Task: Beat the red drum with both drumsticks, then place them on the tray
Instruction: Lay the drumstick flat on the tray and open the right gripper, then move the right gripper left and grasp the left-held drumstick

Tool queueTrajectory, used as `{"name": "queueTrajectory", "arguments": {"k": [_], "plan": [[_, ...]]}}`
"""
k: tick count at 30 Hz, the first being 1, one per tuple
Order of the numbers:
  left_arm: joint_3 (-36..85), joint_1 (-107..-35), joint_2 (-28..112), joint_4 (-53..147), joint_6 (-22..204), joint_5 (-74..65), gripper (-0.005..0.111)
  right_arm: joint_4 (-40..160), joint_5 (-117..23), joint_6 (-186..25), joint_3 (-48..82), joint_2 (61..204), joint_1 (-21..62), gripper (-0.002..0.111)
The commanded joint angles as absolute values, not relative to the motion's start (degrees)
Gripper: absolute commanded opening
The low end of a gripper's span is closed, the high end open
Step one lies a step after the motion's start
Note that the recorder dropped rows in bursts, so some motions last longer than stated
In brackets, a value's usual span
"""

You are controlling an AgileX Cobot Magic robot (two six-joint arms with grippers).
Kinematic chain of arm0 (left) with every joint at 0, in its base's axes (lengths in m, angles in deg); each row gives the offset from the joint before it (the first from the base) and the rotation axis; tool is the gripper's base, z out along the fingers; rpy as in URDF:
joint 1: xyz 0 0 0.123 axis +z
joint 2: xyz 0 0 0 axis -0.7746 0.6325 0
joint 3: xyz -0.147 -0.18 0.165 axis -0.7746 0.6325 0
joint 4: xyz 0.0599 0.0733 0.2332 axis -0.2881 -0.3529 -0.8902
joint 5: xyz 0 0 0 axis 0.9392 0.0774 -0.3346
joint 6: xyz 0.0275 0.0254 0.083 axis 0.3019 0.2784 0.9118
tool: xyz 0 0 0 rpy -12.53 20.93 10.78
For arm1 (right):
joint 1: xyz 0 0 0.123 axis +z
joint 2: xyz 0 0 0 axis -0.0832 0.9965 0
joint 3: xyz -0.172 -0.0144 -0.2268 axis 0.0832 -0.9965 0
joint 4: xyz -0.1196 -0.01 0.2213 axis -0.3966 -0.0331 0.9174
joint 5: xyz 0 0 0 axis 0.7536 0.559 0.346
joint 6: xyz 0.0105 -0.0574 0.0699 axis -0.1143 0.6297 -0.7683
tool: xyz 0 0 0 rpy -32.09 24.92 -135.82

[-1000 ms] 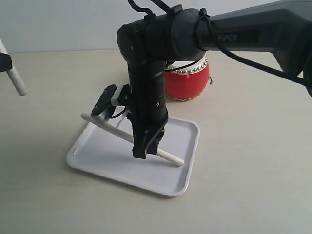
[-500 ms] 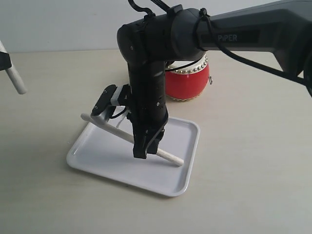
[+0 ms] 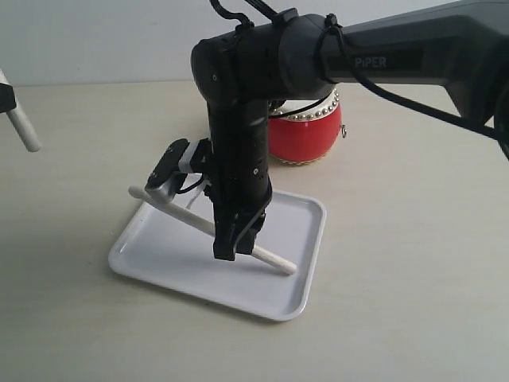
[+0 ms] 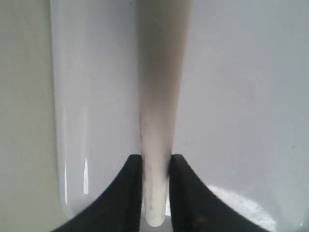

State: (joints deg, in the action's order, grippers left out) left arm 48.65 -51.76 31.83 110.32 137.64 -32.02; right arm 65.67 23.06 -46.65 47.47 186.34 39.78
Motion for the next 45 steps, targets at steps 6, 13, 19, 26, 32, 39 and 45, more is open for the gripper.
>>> {"name": "queueTrajectory", "arguments": {"k": [6, 13, 19, 26, 32, 39, 45], "plan": [[48.86, -52.18, 31.5, 110.86, 137.84, -31.31, 0.0, 65.89, 22.83, -47.38, 47.32, 189.27, 39.83, 0.015], [48.86, -52.18, 31.5, 111.16, 137.84, -31.32, 0.0, 66.24, 22.83, -47.38, 47.32, 190.43, 39.83, 0.019], [48.86, -52.18, 31.5, 111.12, 137.84, -31.48, 0.0, 66.57, 22.83, -50.84, 47.32, 190.18, 39.83, 0.037], [48.86, -52.18, 31.5, 111.12, 137.66, -34.52, 0.0, 67.65, 22.83, -53.81, 47.32, 183.49, 39.83, 0.037], [49.69, -52.18, 31.5, 110.49, 137.19, -36.65, 0.0, 68.88, 22.83, -55.35, 47.32, 176.85, 39.83, 0.037], [56.8, -52.18, 31.5, 111.57, 138.43, -38.47, 0.0, 75.54, 16.31, -56.27, 47.32, 170.69, 39.83, 0.037], [60.51, -52.03, 31.5, 120.5, 146.33, -41.83, 0.0, 90.28, 6.77, -54.57, 46.38, 167.76, 39.83, 0.037]]}}
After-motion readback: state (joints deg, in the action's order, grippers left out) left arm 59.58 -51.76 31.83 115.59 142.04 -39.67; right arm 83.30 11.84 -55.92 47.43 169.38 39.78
